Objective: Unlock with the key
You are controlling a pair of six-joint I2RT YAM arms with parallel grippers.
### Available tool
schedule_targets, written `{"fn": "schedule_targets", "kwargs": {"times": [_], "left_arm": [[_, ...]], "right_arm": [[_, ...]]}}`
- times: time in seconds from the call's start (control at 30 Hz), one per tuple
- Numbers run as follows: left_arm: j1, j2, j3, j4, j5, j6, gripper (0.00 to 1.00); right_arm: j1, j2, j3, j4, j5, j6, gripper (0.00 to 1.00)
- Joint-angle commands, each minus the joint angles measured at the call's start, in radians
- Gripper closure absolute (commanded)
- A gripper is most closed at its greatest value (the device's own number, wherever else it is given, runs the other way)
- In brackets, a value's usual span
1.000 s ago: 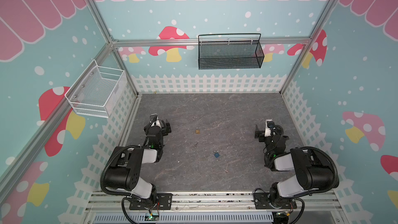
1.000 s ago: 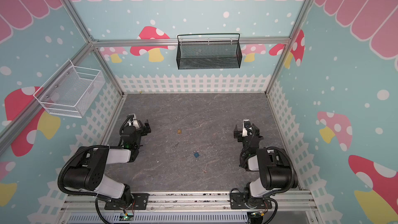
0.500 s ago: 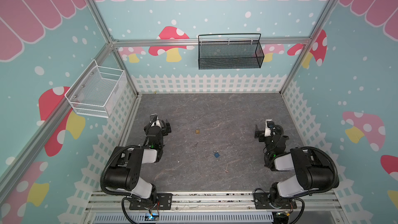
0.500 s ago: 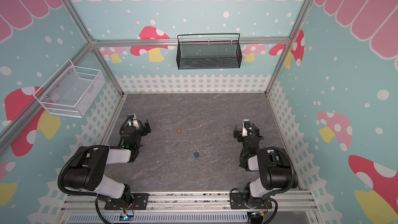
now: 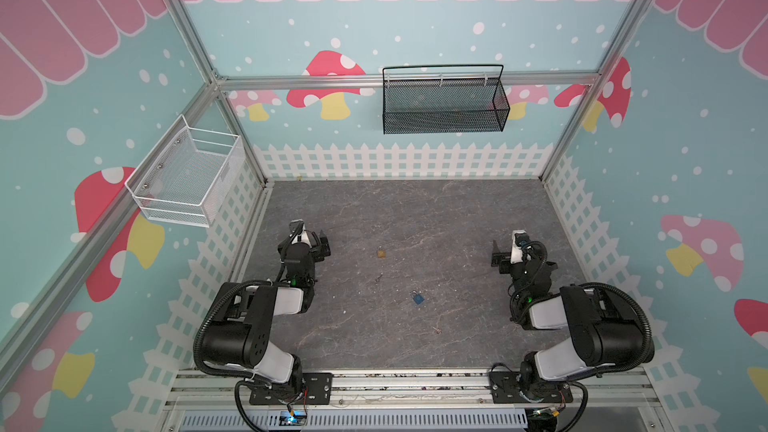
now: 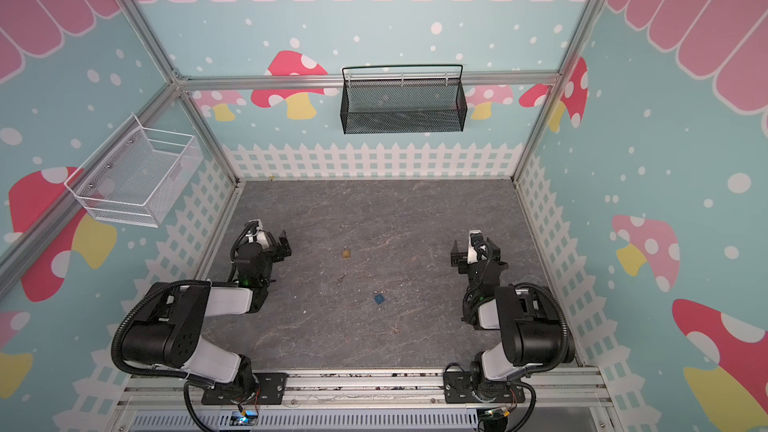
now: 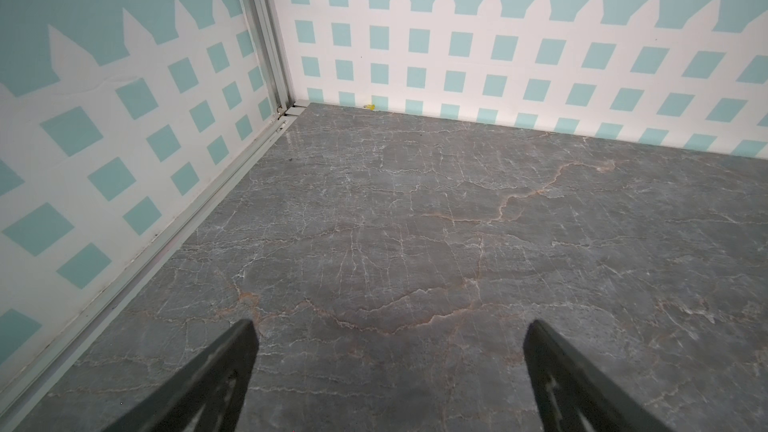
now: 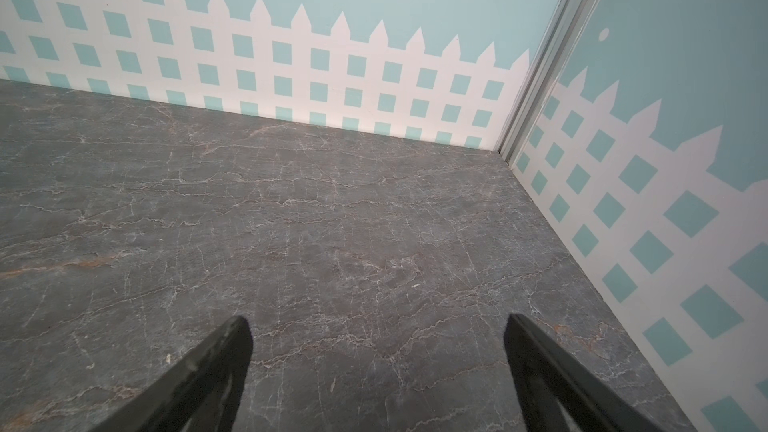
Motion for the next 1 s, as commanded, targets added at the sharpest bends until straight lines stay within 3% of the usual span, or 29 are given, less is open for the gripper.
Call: {"fn": "schedule_targets", "kwargs": {"times": [0.0,0.53,0.77,0.87,0.97], "left_arm": [[0.002,0.004,-0.004,0.021,0.013,0.026,0.00],[0.002,0.000,-0.010,0.027,0.003,0.023,0.00],[0.001,-0.071,-0.026,0.000,0.021,0.030,0.00],[0.002,-0.152,-0.034,-0.061,0.032,0.031,0.00],[0.001,-0.258,-0.027,-0.179,0.066,0.017,0.00]], "right_arm": [[0.002,-0.001,0.013,0.017,-0.004,-0.019,0.02],[0.002,-0.005,0.008,0.019,-0.009,-0.021,0.02],[0.002,-0.052,0.023,-0.039,-0.014,-0.019,0.02],[0.002,-0.102,0.042,-0.119,-0.010,-0.013,0.02],[0.002,-0.168,0.103,-0.305,0.034,0.036,0.02]]}}
